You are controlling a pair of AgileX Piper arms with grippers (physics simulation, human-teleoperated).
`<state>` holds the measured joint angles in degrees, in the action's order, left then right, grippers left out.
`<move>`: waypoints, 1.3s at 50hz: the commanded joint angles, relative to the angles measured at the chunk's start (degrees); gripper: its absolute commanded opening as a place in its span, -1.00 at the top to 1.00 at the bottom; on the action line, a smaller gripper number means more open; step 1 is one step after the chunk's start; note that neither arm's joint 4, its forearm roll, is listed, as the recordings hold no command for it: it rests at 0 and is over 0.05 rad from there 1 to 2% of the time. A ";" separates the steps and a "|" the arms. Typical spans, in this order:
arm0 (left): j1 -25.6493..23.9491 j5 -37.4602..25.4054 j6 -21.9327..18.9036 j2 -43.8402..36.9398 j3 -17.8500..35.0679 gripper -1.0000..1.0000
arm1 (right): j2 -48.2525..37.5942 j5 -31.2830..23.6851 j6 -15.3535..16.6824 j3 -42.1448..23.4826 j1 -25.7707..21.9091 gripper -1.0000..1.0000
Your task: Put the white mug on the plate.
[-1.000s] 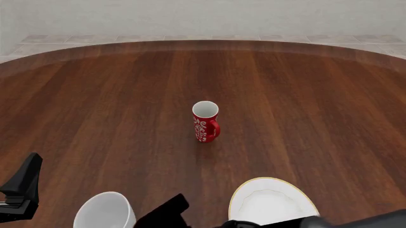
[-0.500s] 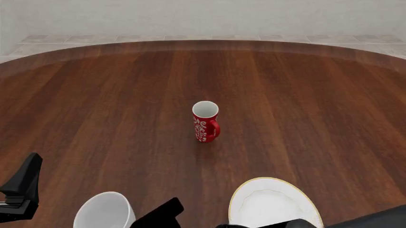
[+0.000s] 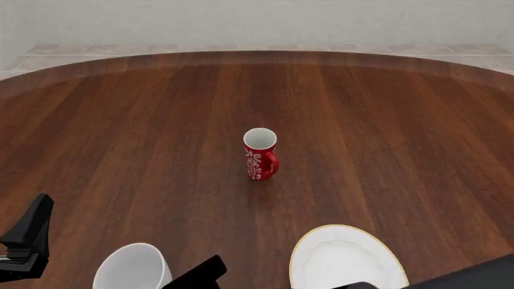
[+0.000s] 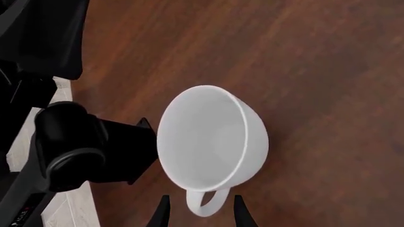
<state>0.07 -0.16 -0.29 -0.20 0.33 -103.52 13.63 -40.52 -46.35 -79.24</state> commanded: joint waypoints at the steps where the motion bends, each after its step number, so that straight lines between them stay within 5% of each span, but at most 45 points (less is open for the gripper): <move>1: 0.00 0.00 0.01 0.00 0.00 -1.00 | -1.22 0.80 -0.35 -0.34 0.00 -1.00; 28: -0.01 0.01 0.00 0.00 0.00 -1.00 | -2.53 1.12 -0.56 -1.07 -0.05 -1.00; 29: 0.00 -0.01 -0.02 -0.01 0.00 -1.00 | -2.52 1.10 -0.55 -1.08 -0.05 1.00; 65: 0.01 0.00 0.00 0.00 0.00 -1.00 | 6.22 -9.07 3.39 -2.49 1.01 1.00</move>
<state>0.07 -0.16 -0.29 -0.20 0.33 -100.77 8.22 -38.01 -48.69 -78.63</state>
